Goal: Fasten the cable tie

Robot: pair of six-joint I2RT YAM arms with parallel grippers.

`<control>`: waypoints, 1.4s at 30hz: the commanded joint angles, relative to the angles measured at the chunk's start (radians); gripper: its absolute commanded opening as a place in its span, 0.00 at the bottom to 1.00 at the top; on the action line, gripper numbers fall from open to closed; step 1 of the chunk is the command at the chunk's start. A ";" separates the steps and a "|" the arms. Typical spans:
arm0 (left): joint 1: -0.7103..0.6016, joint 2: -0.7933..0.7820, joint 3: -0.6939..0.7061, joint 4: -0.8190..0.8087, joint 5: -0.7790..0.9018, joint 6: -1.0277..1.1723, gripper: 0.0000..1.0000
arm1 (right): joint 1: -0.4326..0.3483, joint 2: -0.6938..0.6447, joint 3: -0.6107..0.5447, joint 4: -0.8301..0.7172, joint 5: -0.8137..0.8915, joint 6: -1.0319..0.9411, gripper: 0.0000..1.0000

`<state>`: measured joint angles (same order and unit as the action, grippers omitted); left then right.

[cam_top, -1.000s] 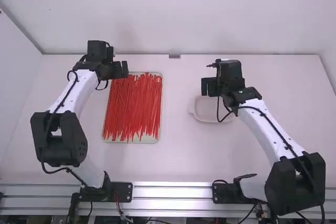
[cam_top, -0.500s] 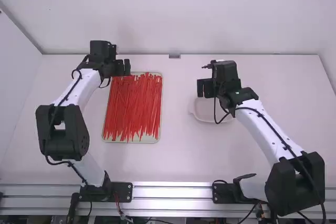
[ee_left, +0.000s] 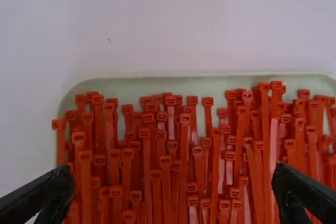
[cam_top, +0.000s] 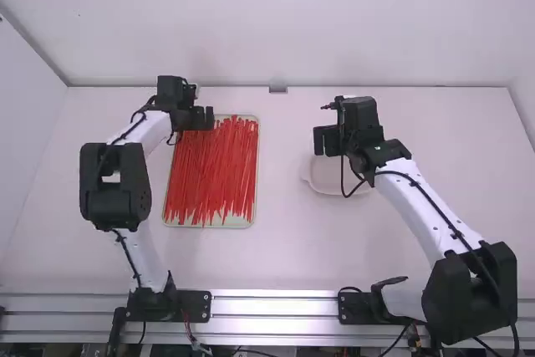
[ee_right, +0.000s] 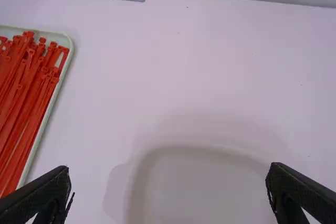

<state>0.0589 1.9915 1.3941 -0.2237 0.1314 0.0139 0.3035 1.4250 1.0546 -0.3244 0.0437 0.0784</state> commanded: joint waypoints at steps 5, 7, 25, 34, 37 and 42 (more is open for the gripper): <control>-0.006 0.075 0.021 0.059 0.011 0.061 0.99 | -0.002 0.010 0.038 -0.006 0.002 0.003 0.99; -0.007 0.084 0.021 0.072 0.012 0.062 0.99 | -0.002 0.010 0.038 -0.009 0.002 0.004 0.99; -0.013 0.089 0.014 0.116 0.037 0.054 0.57 | -0.002 0.010 0.037 -0.020 0.002 0.003 0.99; -0.013 0.089 -0.031 0.158 0.037 0.035 0.49 | -0.002 0.010 0.037 -0.023 0.002 0.003 0.99; -0.013 0.089 -0.046 0.173 0.037 0.035 0.50 | -0.002 0.010 0.037 -0.024 0.002 0.003 0.99; -0.013 0.089 -0.064 0.182 0.037 0.043 0.55 | -0.002 0.010 0.037 -0.020 0.002 0.003 0.99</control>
<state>0.0547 2.0686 1.3426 -0.0395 0.1577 0.0505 0.3035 1.4250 1.0546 -0.3435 0.0444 0.0784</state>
